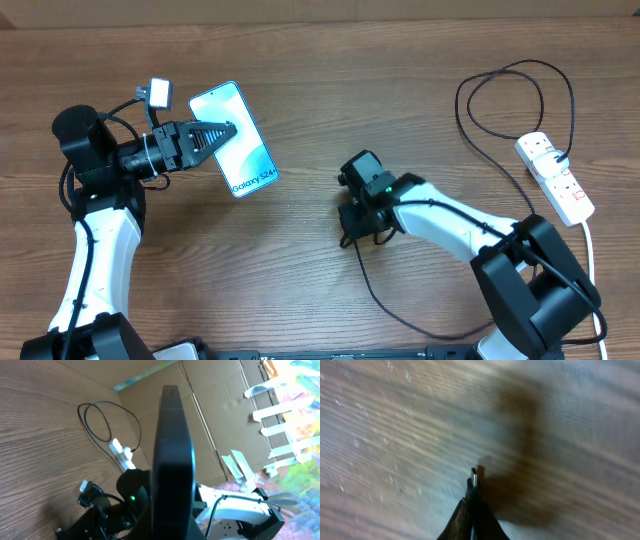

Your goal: Plug charger to phone and switch on socket

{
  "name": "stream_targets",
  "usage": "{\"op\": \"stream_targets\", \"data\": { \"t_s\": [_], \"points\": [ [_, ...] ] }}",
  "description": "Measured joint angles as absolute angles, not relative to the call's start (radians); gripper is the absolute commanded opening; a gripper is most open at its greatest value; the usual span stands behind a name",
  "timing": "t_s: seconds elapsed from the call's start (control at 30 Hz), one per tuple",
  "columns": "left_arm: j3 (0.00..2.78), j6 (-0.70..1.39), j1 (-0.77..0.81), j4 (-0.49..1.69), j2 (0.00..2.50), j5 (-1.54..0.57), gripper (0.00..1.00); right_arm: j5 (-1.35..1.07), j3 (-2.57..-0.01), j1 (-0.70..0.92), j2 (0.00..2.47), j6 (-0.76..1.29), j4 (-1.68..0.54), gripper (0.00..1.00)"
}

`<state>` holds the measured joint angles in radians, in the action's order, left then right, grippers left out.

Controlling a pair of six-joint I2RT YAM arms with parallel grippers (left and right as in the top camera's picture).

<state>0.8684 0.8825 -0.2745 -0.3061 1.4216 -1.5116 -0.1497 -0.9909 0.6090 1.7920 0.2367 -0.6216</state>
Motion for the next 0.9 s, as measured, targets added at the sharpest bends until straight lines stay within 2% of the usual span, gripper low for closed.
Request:
{"op": "stream_targets", "data": {
  "t_s": [0.13,0.3,0.57,0.7,0.9],
  "points": [
    [0.868,0.864,-0.253,-0.306,1.422,-1.511,0.04,-0.306,-1.037,0.543,1.790,0.136,-0.784,0.04],
    [0.868,0.845,-0.202,-0.308,1.422,-1.512,0.04,-0.655,-1.082,0.469,1.683,-0.002,-0.808,0.04],
    [0.868,0.843,-0.117,-0.338,1.422,-1.468,0.04,-1.042,-1.106,0.488,1.471,-0.172,-0.947,0.04],
    [0.868,0.907,-0.097,-0.448,1.423,-1.440,0.04,-1.134,-1.106,0.509,1.465,-0.208,-0.905,0.04],
    [0.866,1.065,-0.084,-0.743,1.425,-1.412,0.04,-1.193,-1.106,0.517,1.465,-0.221,-0.877,0.04]
  ]
}}
